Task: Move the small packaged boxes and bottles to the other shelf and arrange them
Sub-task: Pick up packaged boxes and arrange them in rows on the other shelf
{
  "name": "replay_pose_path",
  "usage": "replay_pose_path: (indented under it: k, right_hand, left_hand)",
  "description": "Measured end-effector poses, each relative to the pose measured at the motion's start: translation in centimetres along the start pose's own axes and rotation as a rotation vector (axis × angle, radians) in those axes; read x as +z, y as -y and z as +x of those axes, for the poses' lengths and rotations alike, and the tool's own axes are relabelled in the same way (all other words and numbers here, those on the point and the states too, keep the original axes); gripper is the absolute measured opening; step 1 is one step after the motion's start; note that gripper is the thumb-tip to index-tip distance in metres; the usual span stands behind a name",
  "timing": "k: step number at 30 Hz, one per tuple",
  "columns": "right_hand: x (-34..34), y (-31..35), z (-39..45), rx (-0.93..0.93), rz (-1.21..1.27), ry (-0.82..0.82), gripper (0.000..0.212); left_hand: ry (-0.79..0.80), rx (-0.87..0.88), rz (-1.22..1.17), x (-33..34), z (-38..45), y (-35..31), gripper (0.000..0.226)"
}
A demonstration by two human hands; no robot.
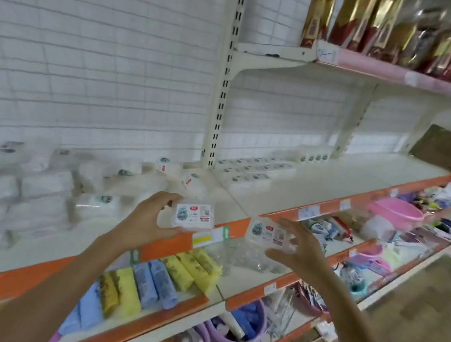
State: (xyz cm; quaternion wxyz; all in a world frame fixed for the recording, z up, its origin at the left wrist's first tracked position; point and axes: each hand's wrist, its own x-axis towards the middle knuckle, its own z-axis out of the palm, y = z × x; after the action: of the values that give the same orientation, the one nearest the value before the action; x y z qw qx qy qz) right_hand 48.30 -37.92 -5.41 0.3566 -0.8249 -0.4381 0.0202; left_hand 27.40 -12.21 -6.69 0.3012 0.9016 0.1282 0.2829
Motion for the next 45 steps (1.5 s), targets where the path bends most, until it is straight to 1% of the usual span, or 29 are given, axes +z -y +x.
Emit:
replay_pose_path:
  k: [4, 6, 9, 13, 15, 17, 19, 21, 27, 33, 38, 40, 42, 45]
  right_hand:
    - [-5.0, -6.2, -2.1, 0.122, 0.018, -0.020, 0.071]
    - [-7.2, -9.1, -3.0, 0.130, 0.041, -0.040, 0.071]
    - [-10.0, -13.0, -3.8, 0.126, -0.005, -0.071, 0.071]
    - [-12.8, -17.3, -3.7, 0.123, -0.031, -0.096, 0.070]
    - [-13.9, -18.8, -3.2, 0.142, 0.000, -0.096, 0.071]
    - [-14.7, -20.4, -2.0, 0.139, 0.003, -0.109, 0.071]
    - [-15.2, -21.9, -0.3, 0.118, -0.033, -0.121, 0.070]
    - [-15.5, -23.3, 2.0, 0.094, -0.053, -0.131, 0.069]
    - [-15.3, -26.4, 11.0, 0.015, -0.038, -0.114, 0.066]
    - [-15.0, -28.6, 20.9, -0.014, 0.009, 0.008, 0.066]
    - [-13.2, -29.8, 27.8, -0.085, 0.026, 0.086, 0.065]
    - [-12.4, -30.1, 30.1, -0.135, 0.031, 0.135, 0.065]
    - [-11.6, -30.5, 32.4, -0.180, 0.041, 0.194, 0.065]
    - [-10.6, -31.4, 35.5, -0.241, 0.066, 0.278, 0.064]
  left_hand:
    - [0.020, 0.029, -0.033, 7.3, 3.2, -4.0, 0.070]
    - [0.039, 0.036, -0.045, 10.6, 4.8, -5.7, 0.071]
    - [0.034, 0.018, -0.028, 15.0, 7.0, -8.1, 0.065]
    - [0.028, 0.057, -0.051, 19.1, 10.0, -10.8, 0.055]
    - [0.044, 0.042, -0.021, 20.6, 11.7, -11.6, 0.056]
    - [0.047, 0.026, 0.018, 22.0, 13.6, -11.9, 0.062]
    - [0.050, 0.029, 0.035, 23.0, 15.5, -11.9, 0.064]
    - [0.044, 0.010, 0.031, 23.9, 17.5, -11.6, 0.061]
    - [-0.034, -0.017, -0.034, 25.5, 24.6, -9.1, 0.054]
    - [-0.061, -0.078, 0.043, 25.8, 31.3, -5.9, 0.062]
    - [-0.055, -0.115, 0.127, 25.8, 33.9, -3.9, 0.063]
    - [-0.059, -0.130, 0.201, 25.9, 34.5, -3.3, 0.064]
    - [-0.041, -0.165, 0.336, 26.0, 34.9, -2.6, 0.073]
    - [0.021, -0.253, 0.488, 26.3, 35.1, -1.8, 0.099]
